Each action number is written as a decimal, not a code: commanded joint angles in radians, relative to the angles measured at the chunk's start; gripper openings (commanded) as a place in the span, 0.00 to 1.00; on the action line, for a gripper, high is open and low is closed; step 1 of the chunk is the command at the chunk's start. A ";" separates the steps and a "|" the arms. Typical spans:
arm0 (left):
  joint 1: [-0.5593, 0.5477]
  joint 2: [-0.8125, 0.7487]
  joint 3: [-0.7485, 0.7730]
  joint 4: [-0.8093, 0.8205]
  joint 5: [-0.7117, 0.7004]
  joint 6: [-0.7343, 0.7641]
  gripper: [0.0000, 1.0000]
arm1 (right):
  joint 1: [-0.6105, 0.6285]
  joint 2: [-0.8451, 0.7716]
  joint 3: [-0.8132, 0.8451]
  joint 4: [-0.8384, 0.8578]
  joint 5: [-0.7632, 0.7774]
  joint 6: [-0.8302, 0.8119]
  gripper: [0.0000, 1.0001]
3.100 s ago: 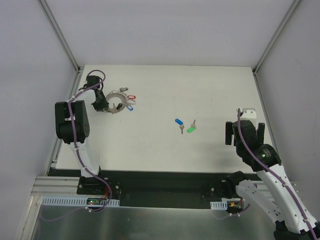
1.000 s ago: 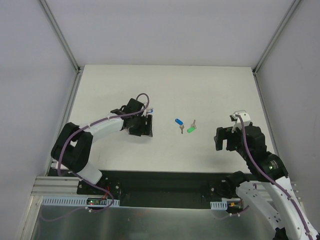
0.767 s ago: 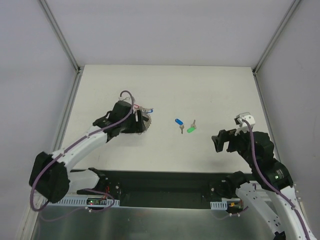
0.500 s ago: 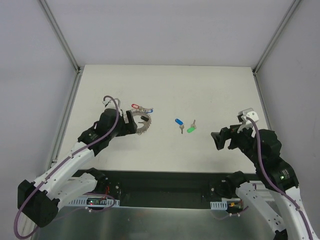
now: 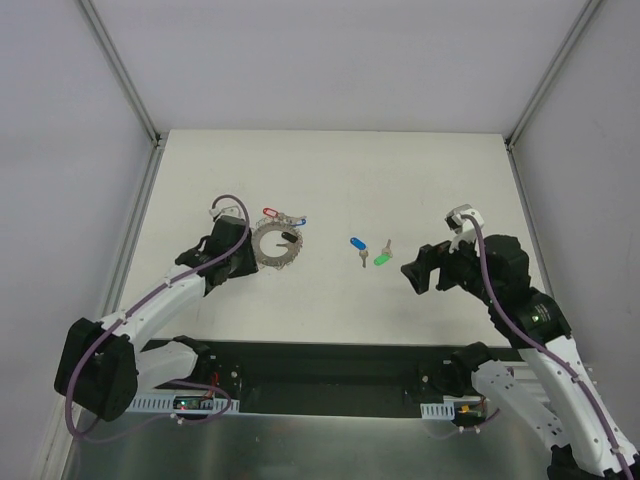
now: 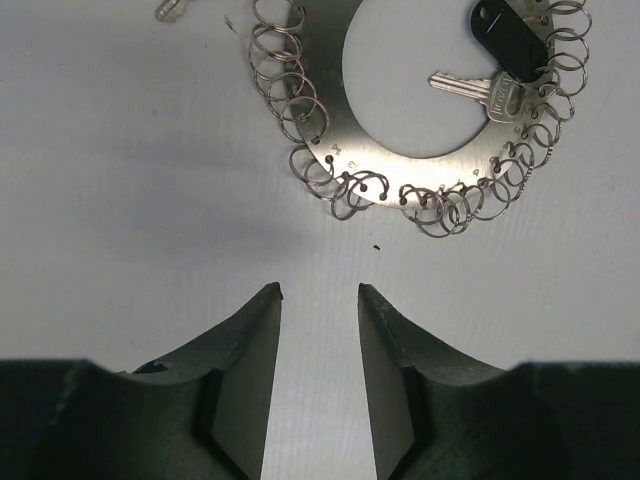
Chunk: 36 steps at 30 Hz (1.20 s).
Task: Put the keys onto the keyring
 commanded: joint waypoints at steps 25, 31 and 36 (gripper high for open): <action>-0.013 0.161 0.013 0.172 0.185 -0.091 0.30 | 0.003 0.043 -0.080 0.101 -0.010 0.048 0.91; -0.066 0.245 0.076 0.165 0.083 -0.138 0.30 | 0.006 0.060 -0.081 0.105 0.002 0.055 0.91; -0.086 0.293 0.137 0.162 0.021 -0.127 0.29 | 0.012 0.063 -0.081 0.102 0.008 0.063 0.90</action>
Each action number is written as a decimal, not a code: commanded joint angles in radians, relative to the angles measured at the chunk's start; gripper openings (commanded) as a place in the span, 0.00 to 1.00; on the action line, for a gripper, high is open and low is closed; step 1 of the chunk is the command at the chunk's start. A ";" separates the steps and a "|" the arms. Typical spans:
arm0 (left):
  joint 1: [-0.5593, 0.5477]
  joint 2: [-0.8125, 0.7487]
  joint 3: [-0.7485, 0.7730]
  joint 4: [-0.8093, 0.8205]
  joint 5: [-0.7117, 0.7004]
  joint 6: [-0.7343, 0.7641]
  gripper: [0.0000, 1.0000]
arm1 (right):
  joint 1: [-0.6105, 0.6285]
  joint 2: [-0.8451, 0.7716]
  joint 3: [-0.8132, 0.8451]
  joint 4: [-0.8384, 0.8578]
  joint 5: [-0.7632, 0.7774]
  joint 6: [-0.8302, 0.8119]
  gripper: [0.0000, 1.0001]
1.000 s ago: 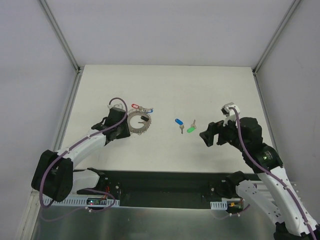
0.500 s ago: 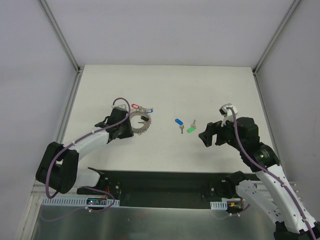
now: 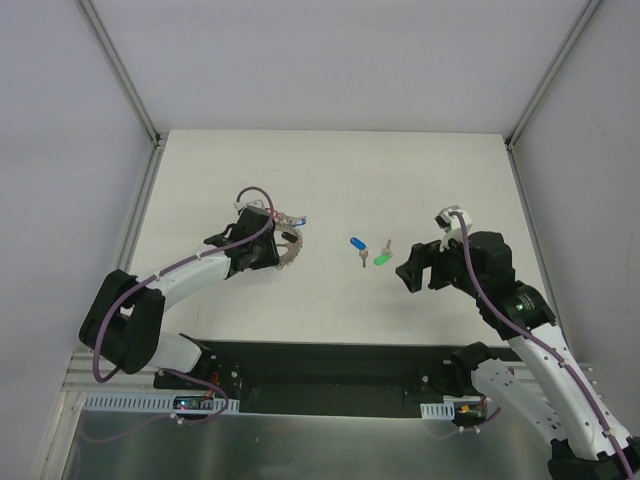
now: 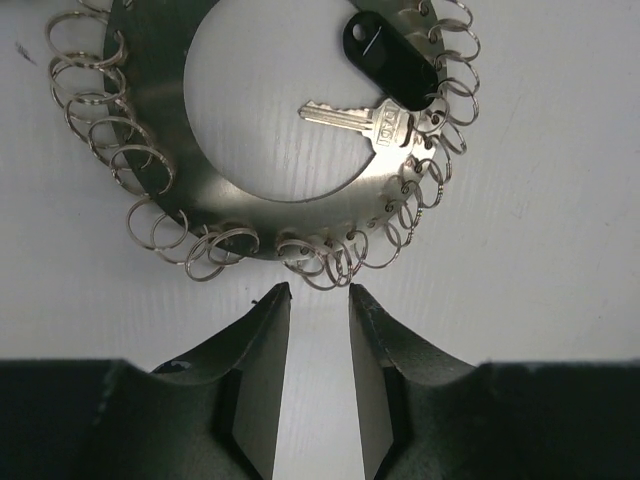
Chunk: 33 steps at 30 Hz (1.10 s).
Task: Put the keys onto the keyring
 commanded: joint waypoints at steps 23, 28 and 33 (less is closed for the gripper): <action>-0.103 0.206 0.165 -0.041 -0.190 0.083 0.27 | 0.023 0.001 -0.018 0.031 0.028 0.026 0.91; -0.132 0.195 0.172 -0.064 -0.204 0.081 0.27 | 0.026 0.003 -0.020 0.031 0.026 0.024 0.91; -0.152 0.198 0.181 -0.095 -0.241 0.096 0.29 | 0.026 0.001 -0.023 0.030 0.022 0.021 0.91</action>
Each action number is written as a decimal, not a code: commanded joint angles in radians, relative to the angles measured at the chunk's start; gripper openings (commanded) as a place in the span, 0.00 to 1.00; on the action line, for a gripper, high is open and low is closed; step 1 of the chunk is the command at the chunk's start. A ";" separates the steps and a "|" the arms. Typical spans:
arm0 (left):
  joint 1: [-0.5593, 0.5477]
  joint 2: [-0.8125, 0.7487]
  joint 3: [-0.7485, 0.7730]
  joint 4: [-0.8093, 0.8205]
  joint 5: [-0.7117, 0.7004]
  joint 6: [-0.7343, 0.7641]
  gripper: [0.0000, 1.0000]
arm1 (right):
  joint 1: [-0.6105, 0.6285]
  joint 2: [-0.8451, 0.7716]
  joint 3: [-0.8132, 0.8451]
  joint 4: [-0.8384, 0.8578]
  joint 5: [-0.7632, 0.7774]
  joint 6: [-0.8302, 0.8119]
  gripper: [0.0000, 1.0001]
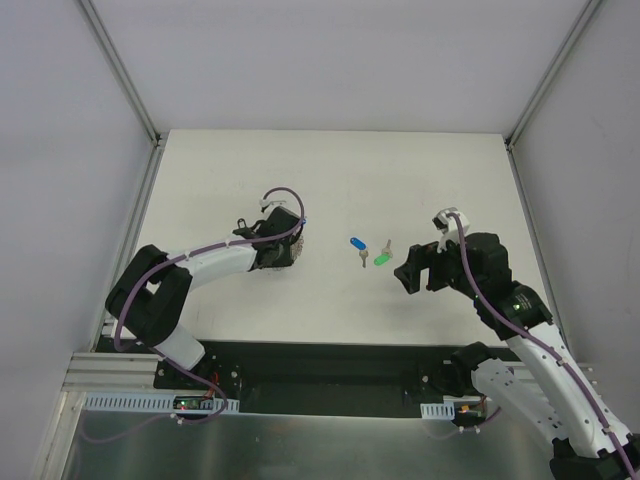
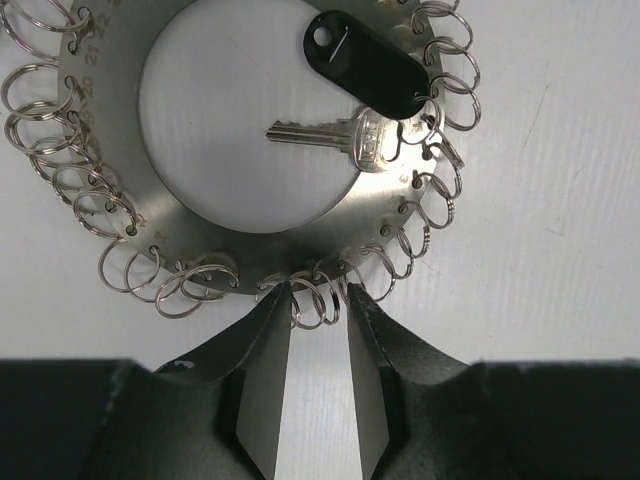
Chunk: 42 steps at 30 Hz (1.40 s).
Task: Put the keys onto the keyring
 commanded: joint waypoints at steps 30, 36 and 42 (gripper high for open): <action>-0.076 0.046 0.126 -0.160 -0.151 0.092 0.03 | 0.010 0.003 -0.012 0.004 0.003 -0.032 0.91; -0.074 0.075 0.141 -0.165 -0.125 0.075 0.10 | 0.012 0.014 -0.010 0.004 0.000 -0.042 0.91; -0.076 0.079 0.140 -0.171 -0.108 0.065 0.13 | 0.012 0.014 -0.007 -0.004 -0.002 -0.053 0.91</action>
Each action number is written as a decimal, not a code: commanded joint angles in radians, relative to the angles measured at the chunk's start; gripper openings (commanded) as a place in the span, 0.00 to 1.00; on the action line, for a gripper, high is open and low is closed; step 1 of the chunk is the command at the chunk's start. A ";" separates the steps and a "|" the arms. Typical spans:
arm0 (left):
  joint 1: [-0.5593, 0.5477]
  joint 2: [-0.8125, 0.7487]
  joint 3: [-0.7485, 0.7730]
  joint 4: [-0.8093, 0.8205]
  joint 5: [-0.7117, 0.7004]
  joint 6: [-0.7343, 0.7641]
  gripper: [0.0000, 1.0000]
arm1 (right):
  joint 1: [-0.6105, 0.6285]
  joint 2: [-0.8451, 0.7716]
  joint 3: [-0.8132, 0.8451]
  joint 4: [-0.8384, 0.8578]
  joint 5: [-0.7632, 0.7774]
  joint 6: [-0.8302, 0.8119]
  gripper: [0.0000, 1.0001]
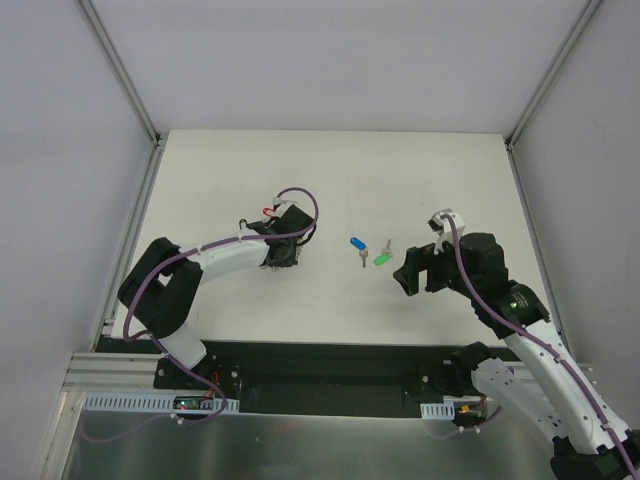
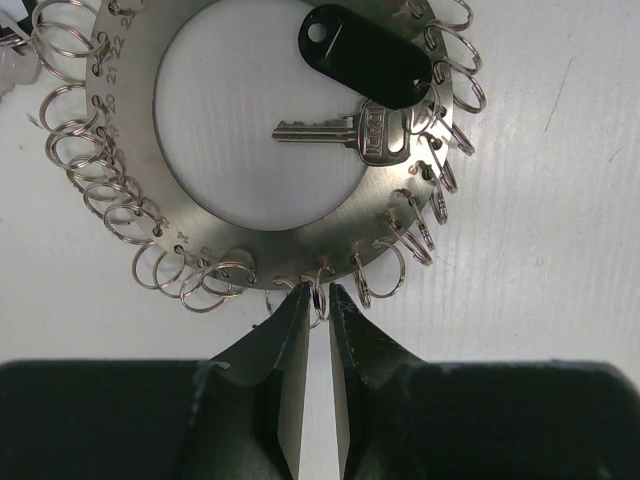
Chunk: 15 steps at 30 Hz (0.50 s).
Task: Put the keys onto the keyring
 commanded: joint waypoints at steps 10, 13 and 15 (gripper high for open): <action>-0.012 0.024 0.037 -0.035 0.013 -0.009 0.10 | 0.005 0.000 0.006 -0.006 -0.003 -0.022 0.91; -0.012 0.035 0.044 -0.038 0.018 -0.009 0.08 | 0.005 -0.004 0.004 -0.009 -0.003 -0.022 0.91; -0.012 0.041 0.048 -0.039 0.021 -0.010 0.06 | 0.005 -0.007 0.004 -0.012 -0.003 -0.024 0.91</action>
